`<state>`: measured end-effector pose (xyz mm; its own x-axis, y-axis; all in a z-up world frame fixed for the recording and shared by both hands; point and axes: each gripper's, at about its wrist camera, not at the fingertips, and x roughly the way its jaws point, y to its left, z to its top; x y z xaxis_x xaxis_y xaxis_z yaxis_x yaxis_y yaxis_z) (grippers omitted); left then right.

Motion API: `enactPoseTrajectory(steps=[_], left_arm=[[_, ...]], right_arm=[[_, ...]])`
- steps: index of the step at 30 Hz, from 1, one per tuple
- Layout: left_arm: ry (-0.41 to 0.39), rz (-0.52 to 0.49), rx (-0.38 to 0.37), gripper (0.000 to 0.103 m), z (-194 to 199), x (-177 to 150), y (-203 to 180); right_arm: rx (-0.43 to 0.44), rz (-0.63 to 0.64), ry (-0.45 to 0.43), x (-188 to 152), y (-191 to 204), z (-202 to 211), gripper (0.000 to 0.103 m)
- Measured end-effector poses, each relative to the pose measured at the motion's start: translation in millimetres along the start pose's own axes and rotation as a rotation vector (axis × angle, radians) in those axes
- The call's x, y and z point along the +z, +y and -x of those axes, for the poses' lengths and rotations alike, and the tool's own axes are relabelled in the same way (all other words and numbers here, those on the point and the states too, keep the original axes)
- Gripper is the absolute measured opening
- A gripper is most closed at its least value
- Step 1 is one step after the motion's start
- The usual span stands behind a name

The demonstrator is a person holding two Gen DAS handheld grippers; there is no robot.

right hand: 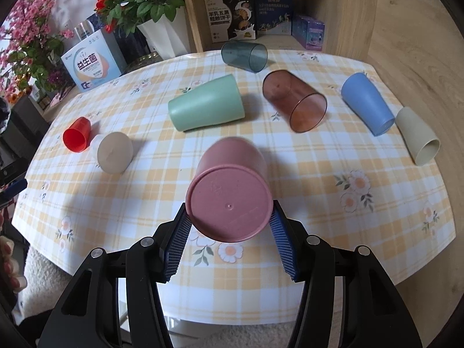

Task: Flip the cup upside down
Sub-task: 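Set the pink cup upside down on the table and open the right gripper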

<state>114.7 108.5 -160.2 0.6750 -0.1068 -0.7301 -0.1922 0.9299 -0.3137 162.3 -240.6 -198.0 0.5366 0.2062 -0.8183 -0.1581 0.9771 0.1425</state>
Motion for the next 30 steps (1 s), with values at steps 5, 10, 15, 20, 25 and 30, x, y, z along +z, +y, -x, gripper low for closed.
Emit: enactPoseTrajectory(steps=[5,10,15,20,25,30], left_arm=[[-0.005,0.008,0.017,0.097,1,1,3],[-0.012,0.017,0.032,0.097,2,2,7],[-0.023,0.018,0.048,0.097,3,3,11],[-0.031,0.024,0.06,0.097,4,6,15],[-0.056,0.004,0.087,0.097,10,13,15],[-0.092,-0.028,0.114,0.097,20,22,12]], right_arm=[[-0.002,0.008,-0.003,10,-2,-2,0.053],[-0.013,0.057,0.002,24,4,-8,0.053],[-0.022,0.088,0.011,40,7,-17,0.052],[-0.02,0.095,0.03,47,9,-26,0.048],[-0.015,0.088,0.033,49,10,-29,0.048],[-0.018,0.075,0.027,50,7,-25,0.048]])
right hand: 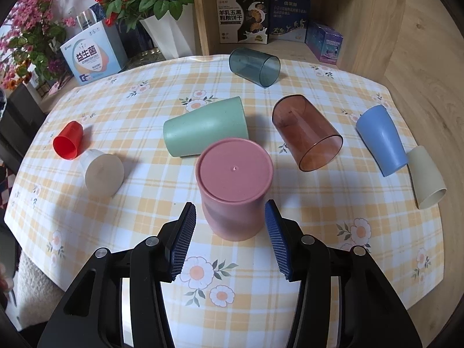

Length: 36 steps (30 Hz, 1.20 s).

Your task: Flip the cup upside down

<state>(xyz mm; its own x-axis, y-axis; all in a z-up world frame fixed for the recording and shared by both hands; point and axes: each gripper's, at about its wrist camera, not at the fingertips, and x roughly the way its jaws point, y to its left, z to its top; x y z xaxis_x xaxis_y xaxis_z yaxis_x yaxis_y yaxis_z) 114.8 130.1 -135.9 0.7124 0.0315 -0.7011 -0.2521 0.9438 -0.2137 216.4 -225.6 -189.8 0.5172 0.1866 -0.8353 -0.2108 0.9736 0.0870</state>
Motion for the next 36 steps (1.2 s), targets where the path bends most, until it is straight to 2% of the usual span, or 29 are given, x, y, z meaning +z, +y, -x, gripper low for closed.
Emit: enactPoseTrajectory(steps=[8,11,15,17,19,21,22,27,36], left_arm=[[-0.026,-0.068,0.019,0.097,16,12,-12],[-0.041,-0.092,0.016,0.097,24,16,-18],[-0.05,-0.115,0.006,0.097,33,19,-25],[-0.053,-0.124,0.002,0.097,38,20,-28],[-0.057,-0.133,0.011,0.097,42,21,-31],[-0.072,-0.153,0.035,0.097,49,21,-36],[-0.079,-0.16,0.038,0.097,52,22,-39],[-0.108,-0.176,0.01,0.097,72,29,-47],[-0.217,-0.208,-0.035,0.097,132,40,-71]], right_arm=[[0.011,-0.035,-0.024,1,-6,14,0.05],[0.023,-0.041,-0.041,1,-7,24,0.054],[0.05,-0.038,-0.068,1,-6,39,0.071],[0.043,-0.038,-0.083,2,-5,46,0.072],[0.05,-0.048,-0.105,2,-4,58,0.078],[0.056,-0.067,-0.133,3,-5,70,0.08],[0.054,-0.078,-0.152,4,-5,79,0.088],[0.064,-0.08,-0.232,8,-1,119,0.088],[0.067,-0.061,-0.359,12,6,195,0.088]])
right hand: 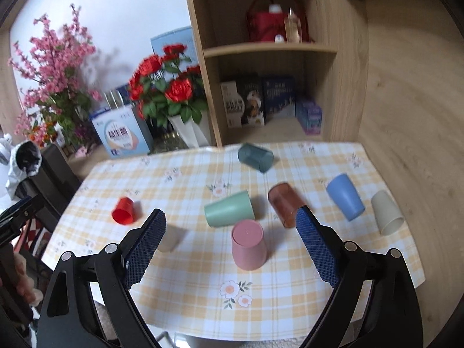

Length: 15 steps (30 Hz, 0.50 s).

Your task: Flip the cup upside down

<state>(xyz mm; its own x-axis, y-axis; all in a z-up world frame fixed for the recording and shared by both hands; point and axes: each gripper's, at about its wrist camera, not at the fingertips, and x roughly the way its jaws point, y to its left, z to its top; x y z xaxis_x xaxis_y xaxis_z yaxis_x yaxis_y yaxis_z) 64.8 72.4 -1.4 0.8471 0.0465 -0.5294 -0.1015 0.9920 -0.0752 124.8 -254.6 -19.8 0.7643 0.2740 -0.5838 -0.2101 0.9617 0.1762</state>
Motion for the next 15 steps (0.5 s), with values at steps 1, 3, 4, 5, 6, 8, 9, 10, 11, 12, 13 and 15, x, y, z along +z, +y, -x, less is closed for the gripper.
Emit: enactPoseTrajectory(steps=[1,3,4,5,6,8,9,10,11,12,13,15], left_arm=[[-0.013,-0.005,0.003,0.097,6,3,-3],[-0.039,-0.018,0.011,0.097,17,7,-8],[-0.06,-0.023,0.003,0.097,25,10,-11],[-0.075,-0.024,-0.002,0.097,31,12,-13],[-0.084,-0.025,-0.001,0.097,35,14,-15],[-0.101,-0.033,-0.007,0.097,44,17,-19],[-0.107,-0.037,-0.012,0.097,46,18,-21],[-0.112,-0.043,-0.02,0.097,49,19,-23],[-0.119,-0.051,-0.031,0.097,52,20,-25],[-0.124,-0.053,-0.033,0.097,53,20,-27],[-0.13,-0.054,-0.032,0.097,55,20,-28],[-0.136,-0.055,-0.033,0.097,60,20,-30]], right_arm=[[0.002,0.003,-0.018,3,2,10,0.088],[0.001,0.007,-0.046,9,3,25,0.088],[0.0,0.01,-0.061,11,5,33,0.088],[-0.006,0.014,-0.073,13,6,40,0.088],[-0.018,0.018,-0.082,15,8,47,0.088],[-0.036,0.031,-0.103,18,11,60,0.088],[-0.042,0.037,-0.114,19,13,66,0.088],[-0.045,0.042,-0.124,21,14,73,0.088],[-0.046,0.044,-0.132,22,16,78,0.088],[-0.046,0.046,-0.139,23,17,83,0.088],[-0.049,0.048,-0.146,24,18,89,0.088],[-0.055,0.052,-0.161,26,21,96,0.088]])
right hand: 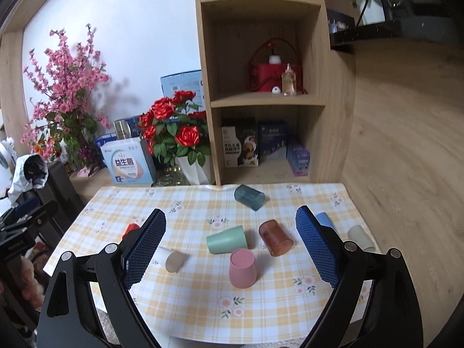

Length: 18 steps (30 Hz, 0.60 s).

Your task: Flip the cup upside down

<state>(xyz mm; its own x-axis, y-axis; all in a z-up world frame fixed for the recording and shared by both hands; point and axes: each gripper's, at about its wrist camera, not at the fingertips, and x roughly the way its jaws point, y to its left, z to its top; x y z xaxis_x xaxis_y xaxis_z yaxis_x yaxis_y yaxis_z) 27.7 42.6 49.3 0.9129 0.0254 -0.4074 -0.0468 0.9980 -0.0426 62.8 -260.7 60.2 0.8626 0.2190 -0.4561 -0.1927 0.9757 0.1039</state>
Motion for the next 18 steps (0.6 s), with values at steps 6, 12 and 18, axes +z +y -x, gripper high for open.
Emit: enactPoseTrajectory(steps=[6,12,18], left_arm=[[-0.018,-0.006,0.006,0.097,10,2,-3],[-0.029,-0.012,0.029,0.097,14,3,-4],[-0.022,-0.022,0.03,0.097,15,2,-5]], right_arm=[[0.004,0.005,-0.011,3,3,11,0.088],[0.006,0.004,-0.011,3,3,13,0.088],[0.007,0.003,-0.017,4,4,16,0.088]])
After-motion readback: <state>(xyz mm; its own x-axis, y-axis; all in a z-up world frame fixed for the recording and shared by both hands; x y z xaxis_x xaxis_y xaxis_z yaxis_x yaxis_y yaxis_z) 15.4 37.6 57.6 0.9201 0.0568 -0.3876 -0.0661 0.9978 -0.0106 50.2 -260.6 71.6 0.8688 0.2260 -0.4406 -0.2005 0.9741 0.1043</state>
